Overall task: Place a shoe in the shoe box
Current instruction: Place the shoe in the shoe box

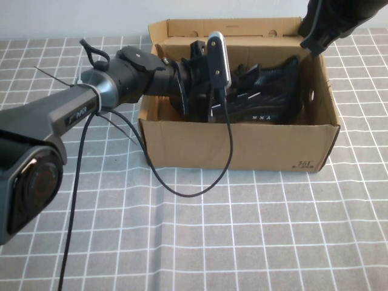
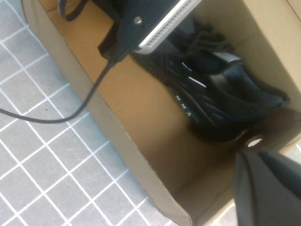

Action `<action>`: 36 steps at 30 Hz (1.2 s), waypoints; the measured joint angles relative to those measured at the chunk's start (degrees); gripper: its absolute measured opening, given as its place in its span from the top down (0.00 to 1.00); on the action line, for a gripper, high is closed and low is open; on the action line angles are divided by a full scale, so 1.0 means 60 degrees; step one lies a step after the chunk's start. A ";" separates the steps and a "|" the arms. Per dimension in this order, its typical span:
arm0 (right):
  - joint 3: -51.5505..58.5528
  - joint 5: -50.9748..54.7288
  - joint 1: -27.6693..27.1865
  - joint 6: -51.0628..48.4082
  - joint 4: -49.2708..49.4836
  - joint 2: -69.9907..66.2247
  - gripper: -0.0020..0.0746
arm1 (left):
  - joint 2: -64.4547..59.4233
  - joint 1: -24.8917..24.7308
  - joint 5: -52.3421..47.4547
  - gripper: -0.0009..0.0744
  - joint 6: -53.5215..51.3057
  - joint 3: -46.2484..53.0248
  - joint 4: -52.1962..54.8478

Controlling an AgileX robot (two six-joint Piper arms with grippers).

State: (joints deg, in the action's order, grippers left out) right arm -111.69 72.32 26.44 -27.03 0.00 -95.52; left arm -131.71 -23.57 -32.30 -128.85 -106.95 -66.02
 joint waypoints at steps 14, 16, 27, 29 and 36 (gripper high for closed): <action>0.0000 0.0000 0.0000 -0.0016 0.0122 0.0000 0.99 | 0.0867 0.0131 0.0134 0.46 0.0721 0.0000 -0.0452; 0.0000 0.0000 0.0000 -0.0016 0.0130 0.0000 0.99 | 0.1139 0.0263 0.0134 0.47 0.1238 0.0000 -0.0468; 0.0000 0.0000 0.0000 0.0754 0.0168 0.0542 0.99 | 0.3322 0.1505 -0.1083 0.93 0.7767 0.0000 0.0465; 0.0000 0.0000 0.0000 0.1235 0.0168 0.0819 0.99 | 0.3787 0.1644 -0.1653 0.97 0.8656 0.0000 0.0915; 0.0251 0.0037 0.0000 0.2289 0.0683 0.2319 0.99 | 0.5421 0.1660 -0.2332 0.99 1.0851 0.0000 0.3181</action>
State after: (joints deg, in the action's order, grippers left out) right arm -110.18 72.54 26.44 -13.29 4.10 -81.60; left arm -99.19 -13.60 -46.29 -63.75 -106.95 -46.93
